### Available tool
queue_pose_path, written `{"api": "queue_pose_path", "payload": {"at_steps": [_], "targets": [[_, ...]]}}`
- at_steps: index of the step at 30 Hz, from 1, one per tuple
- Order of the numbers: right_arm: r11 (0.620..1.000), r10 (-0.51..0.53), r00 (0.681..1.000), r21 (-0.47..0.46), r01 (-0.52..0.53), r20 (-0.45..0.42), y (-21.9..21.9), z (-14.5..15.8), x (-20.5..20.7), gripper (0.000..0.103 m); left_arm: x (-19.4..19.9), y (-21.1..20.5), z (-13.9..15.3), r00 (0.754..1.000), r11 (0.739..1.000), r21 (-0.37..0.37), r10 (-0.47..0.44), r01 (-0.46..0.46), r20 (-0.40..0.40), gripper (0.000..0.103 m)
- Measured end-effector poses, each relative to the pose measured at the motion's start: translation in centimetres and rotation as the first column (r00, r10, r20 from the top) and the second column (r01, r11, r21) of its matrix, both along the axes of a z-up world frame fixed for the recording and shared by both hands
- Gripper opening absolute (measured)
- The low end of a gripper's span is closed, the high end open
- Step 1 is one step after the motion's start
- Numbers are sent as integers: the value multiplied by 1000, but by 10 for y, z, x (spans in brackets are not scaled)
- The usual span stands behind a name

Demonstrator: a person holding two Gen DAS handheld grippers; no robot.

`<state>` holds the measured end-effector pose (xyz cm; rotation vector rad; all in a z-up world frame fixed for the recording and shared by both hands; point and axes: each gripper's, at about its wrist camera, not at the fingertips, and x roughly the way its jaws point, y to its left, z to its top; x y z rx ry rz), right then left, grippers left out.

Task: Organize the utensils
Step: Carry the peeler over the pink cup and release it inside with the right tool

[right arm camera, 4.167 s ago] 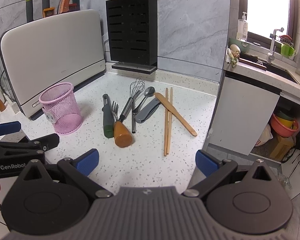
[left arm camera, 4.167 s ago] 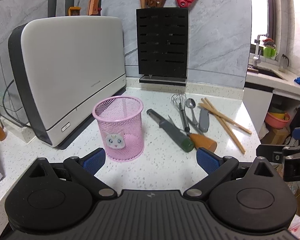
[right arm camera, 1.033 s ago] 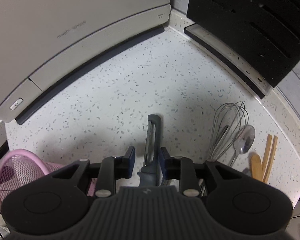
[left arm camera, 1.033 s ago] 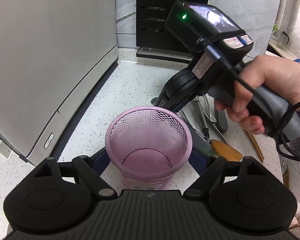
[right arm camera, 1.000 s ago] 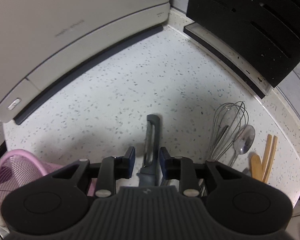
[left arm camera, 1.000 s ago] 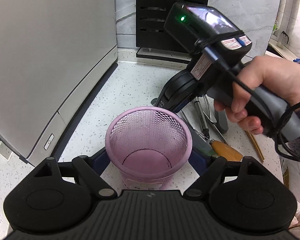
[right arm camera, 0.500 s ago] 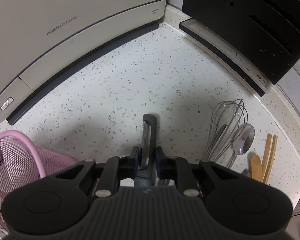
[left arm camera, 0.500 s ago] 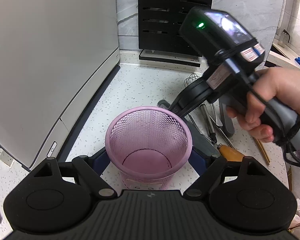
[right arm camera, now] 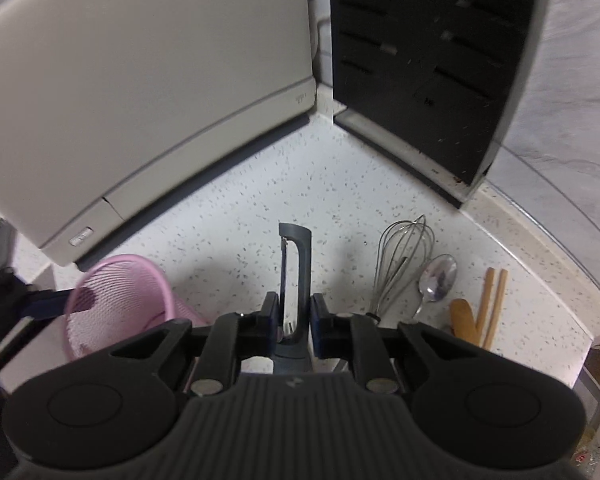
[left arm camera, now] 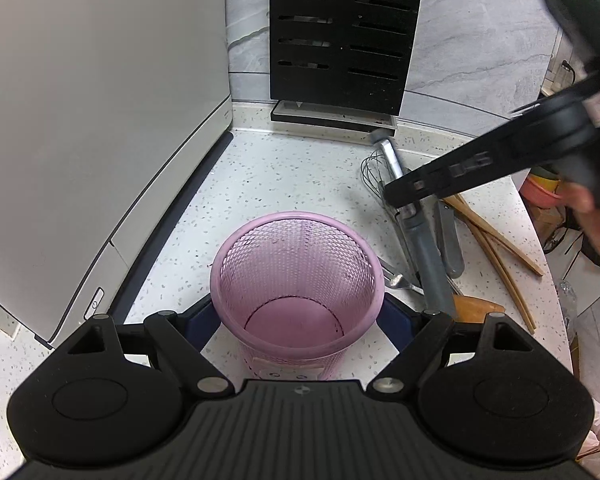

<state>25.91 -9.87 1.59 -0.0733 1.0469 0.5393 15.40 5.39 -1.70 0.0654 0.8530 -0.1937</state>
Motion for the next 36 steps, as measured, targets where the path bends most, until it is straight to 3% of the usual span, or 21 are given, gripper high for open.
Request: {"api": "queue_pose_path", "payload": {"at_steps": [13, 22, 28, 36], "targets": [[985, -72, 980, 165, 41, 187, -44, 80, -30, 14, 3, -3, 0, 1000, 1000, -14, -20, 20, 1, 97], [962, -30, 953, 268, -54, 302, -35, 128, -46, 14, 5, -9, -1, 997, 997, 0, -76, 76, 17, 97], [964, 81, 962, 225, -142, 260, -10, 111, -57, 14, -2, -15, 2, 990, 990, 1, -140, 140, 14, 97], [973, 154, 975, 150, -178, 162, 9, 70, -65, 14, -6, -16, 0, 980, 981, 3, -195, 196, -36, 97]]}}
